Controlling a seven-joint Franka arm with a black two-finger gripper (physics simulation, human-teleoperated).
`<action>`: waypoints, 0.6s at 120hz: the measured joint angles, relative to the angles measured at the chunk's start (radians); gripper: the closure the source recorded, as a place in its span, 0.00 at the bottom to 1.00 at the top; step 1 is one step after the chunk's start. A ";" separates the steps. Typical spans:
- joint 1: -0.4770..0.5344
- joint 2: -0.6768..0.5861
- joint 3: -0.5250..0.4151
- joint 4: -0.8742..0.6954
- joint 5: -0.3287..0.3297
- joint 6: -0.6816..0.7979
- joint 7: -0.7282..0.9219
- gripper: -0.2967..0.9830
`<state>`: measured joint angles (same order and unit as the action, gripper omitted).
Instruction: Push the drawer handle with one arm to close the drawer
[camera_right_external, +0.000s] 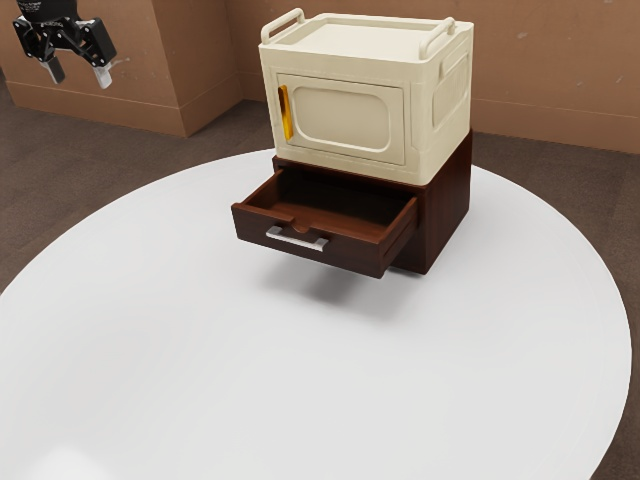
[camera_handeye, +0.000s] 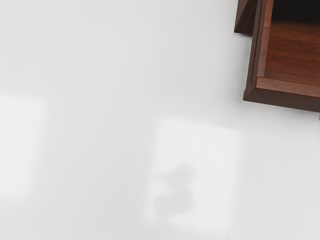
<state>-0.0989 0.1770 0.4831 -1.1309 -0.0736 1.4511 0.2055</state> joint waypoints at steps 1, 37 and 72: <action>0.000 0.000 0.000 0.000 0.000 0.000 0.000 0.25; -0.335 -0.178 -0.024 0.140 0.154 -0.005 -0.021 0.25; -0.018 -0.580 -0.216 -1.014 0.112 0.243 -0.100 0.25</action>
<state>-0.1168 -0.4029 0.2672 -2.1447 0.0386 1.6940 0.1057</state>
